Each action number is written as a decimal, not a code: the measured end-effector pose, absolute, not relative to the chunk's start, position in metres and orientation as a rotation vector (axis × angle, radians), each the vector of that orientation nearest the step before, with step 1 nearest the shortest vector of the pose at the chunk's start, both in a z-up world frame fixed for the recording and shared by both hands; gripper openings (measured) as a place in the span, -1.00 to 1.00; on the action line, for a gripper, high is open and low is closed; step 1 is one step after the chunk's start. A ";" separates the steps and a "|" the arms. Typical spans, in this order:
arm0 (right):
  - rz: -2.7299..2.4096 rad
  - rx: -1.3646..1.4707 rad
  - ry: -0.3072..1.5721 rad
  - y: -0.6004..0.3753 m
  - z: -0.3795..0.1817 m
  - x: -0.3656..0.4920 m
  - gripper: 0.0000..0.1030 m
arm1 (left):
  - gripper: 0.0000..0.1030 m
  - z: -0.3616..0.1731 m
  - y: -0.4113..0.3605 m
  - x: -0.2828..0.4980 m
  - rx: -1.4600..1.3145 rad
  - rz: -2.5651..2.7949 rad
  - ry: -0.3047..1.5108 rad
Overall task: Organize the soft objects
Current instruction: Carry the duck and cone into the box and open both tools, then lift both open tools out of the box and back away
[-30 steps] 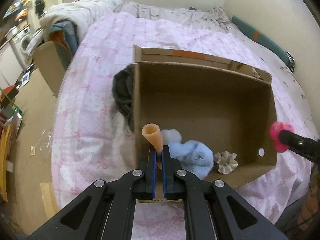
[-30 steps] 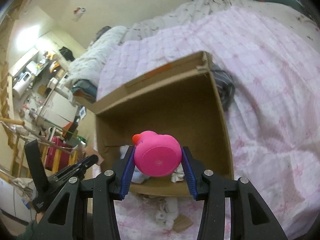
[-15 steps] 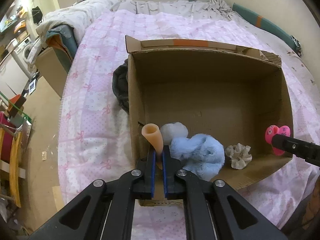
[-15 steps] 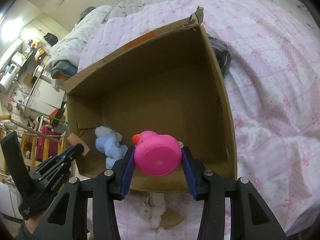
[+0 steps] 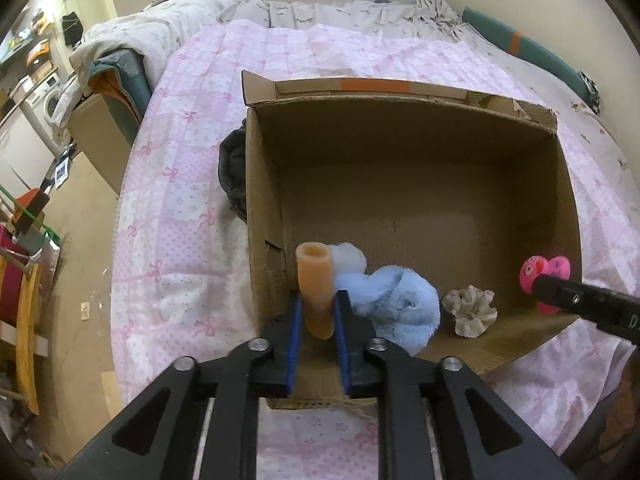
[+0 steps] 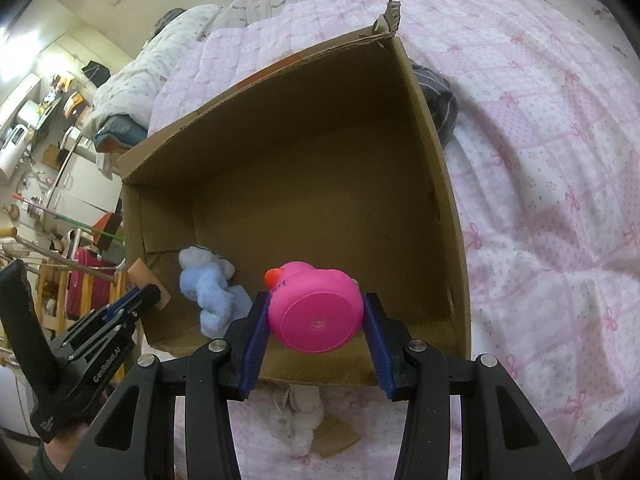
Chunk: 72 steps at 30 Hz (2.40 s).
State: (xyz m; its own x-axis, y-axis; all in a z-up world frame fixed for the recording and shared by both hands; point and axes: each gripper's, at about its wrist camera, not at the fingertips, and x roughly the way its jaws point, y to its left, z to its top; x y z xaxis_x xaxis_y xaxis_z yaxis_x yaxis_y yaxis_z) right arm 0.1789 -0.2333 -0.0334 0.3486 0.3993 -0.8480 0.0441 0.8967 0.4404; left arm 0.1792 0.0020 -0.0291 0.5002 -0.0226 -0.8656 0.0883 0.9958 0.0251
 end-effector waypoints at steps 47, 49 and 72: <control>0.266 0.461 1.166 -0.230 -0.027 0.176 0.44 | 0.30 -0.007 0.017 0.163 -0.044 -0.045 0.993; 0.263 0.460 1.161 -0.229 -0.025 0.174 0.44 | 0.30 -0.004 0.021 0.159 -0.053 -0.038 0.989; 0.254 0.500 1.311 -0.243 -0.077 0.099 0.44 | 0.30 -0.032 0.029 0.079 -0.152 0.041 1.108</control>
